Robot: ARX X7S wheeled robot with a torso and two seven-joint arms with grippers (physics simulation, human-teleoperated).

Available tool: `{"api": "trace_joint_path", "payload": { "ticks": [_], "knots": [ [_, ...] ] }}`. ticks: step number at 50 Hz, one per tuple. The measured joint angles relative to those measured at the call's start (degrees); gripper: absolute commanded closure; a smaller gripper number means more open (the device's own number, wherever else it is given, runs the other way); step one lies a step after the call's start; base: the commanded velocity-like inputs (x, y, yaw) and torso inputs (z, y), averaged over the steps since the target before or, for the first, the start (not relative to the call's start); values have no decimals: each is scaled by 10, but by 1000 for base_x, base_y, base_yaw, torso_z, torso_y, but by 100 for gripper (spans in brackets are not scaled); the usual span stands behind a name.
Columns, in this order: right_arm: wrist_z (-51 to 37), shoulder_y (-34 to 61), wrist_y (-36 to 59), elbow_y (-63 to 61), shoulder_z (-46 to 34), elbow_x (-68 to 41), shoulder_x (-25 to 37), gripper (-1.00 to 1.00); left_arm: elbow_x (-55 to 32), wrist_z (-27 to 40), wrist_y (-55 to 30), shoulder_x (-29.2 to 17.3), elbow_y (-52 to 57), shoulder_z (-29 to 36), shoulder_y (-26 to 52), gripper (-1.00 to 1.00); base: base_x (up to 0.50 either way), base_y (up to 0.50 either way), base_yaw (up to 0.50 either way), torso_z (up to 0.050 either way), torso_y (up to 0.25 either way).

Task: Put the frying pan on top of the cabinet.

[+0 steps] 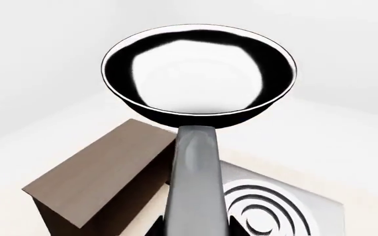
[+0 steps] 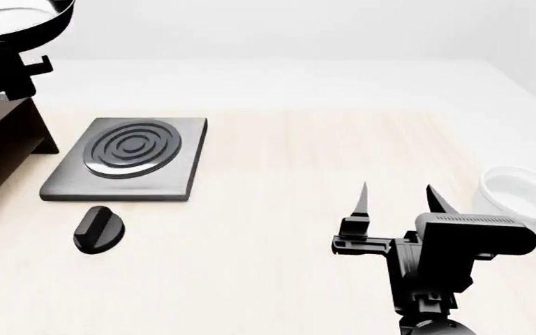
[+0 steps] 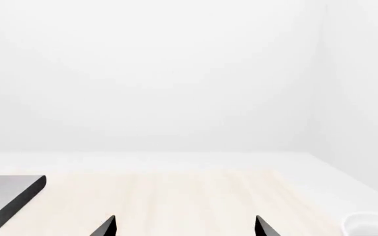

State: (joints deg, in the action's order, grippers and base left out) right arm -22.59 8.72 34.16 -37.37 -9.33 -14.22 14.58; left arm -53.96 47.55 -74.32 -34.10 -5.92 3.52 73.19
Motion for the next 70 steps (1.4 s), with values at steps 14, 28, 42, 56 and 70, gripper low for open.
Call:
{"api": "trace_joint_path", "payload": {
  "ticks": [14,28,42,56,70],
  "knots": [
    [-4,0,1,-1,-2,-2,3,-100,29,14,36,-17,-20,-4,-20,100,0,0,0,1,2],
    [-8,2,3,-2,-5,-5,6,-100,57,15,84,-27,-76,-12,-48,100,0,0,0,0,2],
    [-11,3,4,-2,-11,-7,8,-100,86,2,136,-30,-142,-10,-66,100,0,0,0,1,2],
    [-14,-1,1,1,-15,-8,9,-100,131,-48,219,-20,-268,15,-52,100,0,0,0,1,1],
    [-20,-2,4,-1,-20,-9,12,-100,168,-79,271,0,-359,36,-35,100,3,3,1,0,1]
  ]
}}
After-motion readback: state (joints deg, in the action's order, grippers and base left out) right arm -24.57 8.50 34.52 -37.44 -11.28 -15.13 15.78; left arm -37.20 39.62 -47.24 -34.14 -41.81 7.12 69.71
